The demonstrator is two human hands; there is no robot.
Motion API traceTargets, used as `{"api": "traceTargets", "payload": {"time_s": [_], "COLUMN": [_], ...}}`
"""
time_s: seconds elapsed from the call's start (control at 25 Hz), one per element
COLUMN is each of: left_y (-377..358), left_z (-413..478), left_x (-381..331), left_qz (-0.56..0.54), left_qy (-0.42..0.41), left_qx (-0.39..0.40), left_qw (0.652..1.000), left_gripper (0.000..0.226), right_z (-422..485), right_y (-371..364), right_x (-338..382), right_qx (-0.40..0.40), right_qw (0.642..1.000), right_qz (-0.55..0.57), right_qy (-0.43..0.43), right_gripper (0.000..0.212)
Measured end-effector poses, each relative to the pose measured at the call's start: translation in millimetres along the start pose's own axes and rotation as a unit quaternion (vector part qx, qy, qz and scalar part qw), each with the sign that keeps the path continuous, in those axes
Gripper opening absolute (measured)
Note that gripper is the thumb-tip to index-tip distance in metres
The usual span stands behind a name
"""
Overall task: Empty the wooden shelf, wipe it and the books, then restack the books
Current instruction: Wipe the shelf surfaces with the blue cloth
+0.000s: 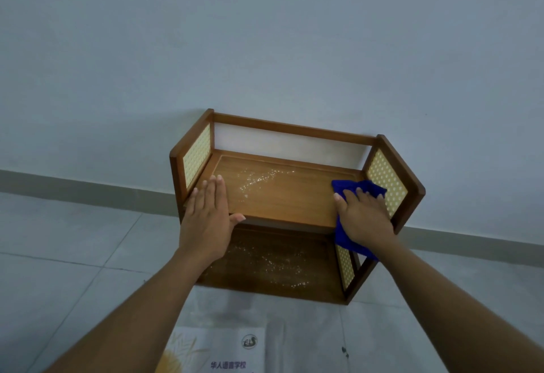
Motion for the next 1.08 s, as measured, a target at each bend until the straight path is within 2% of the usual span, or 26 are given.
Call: {"api": "traceTargets", "payload": {"time_s": [0.12,0.36,0.72,0.88,1.08], "left_y": [-0.1,-0.4,-7.2,-5.3,8.8], "left_z": [0.1,-0.5,3.2,2.7,2.2], "left_x": [0.3,-4.0,-1.2,1.9,-0.6], "left_qz": [-0.002,0.001,0.03,0.016,-0.037], "left_qy": [-0.007,-0.015,-0.014,-0.014,-0.016], "left_qx": [-0.015,-0.034,-0.024,-0.003,0.074], "left_qw": [1.0,0.999,0.999,1.0,0.996], "left_gripper": [0.093,0.094,0.093,0.096,0.082], "right_z": [34.6,64.1,61.9,61.2,63.4], "right_y": [6.4,9.2,22.1,19.2,10.2], "right_x": [-4.0,12.7,142.5,116.5,88.0], "right_qx": [-0.004,0.003,0.022,0.027,-0.012], "right_qw": [0.998,0.995,0.983,0.981,0.989], "right_qz": [0.061,0.102,0.137,0.151,0.138], "right_qy": [0.014,-0.02,0.117,0.122,0.053], "right_gripper": [0.054,0.061,0.061,0.059,0.059]}}
Point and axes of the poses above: each hand's wrist, its own z-axis towards the middle knuckle, its own y-axis out of the back of the hand, x = y × z, the point moved 6 cm from there along z, towards the middle knuckle, and after that the axes turned 8 degrees about x, right-handed, at the moved point
